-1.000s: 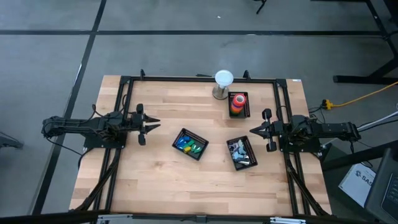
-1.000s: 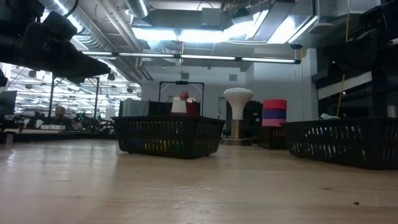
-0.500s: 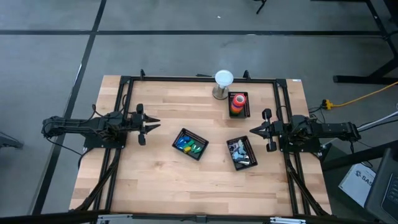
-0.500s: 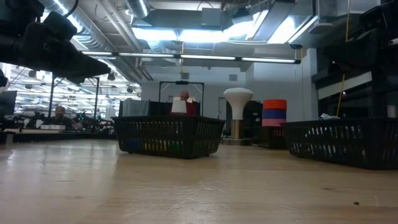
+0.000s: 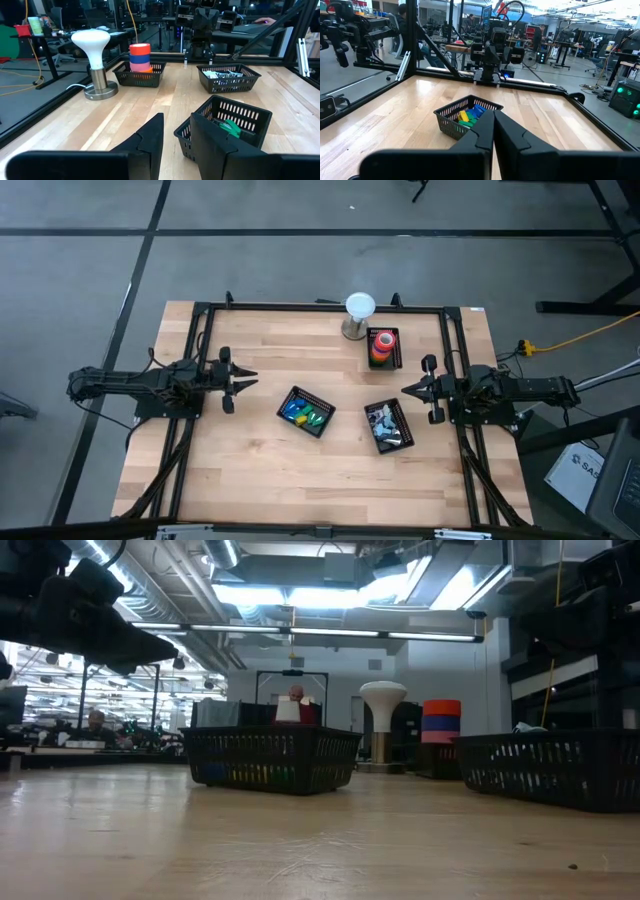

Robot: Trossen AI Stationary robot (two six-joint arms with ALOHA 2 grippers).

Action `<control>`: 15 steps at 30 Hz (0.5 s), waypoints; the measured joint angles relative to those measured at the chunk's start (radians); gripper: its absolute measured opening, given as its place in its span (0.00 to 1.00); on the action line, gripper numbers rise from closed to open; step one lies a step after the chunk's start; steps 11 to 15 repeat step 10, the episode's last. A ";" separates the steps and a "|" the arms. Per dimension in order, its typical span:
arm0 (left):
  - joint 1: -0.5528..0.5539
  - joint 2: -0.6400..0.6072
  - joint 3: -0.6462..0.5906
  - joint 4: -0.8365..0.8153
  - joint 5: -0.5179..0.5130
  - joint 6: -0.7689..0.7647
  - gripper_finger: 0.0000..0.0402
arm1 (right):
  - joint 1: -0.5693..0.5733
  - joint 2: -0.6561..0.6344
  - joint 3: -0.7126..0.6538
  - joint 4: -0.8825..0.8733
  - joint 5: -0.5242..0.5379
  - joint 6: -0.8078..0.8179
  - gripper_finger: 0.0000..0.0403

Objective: Pick and place Stapler, Stapler remover, tape
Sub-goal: Return to Home Position

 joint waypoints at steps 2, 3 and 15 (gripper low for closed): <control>0.000 0.000 0.000 0.000 0.000 0.000 0.23 | 0.000 0.000 0.000 0.000 0.000 0.000 0.04; 0.000 0.000 0.000 0.000 0.000 0.000 0.23 | 0.000 0.000 0.000 0.000 0.000 0.000 0.04; 0.000 0.000 0.000 0.000 0.000 0.000 0.23 | 0.000 0.000 0.000 0.000 0.000 0.000 0.04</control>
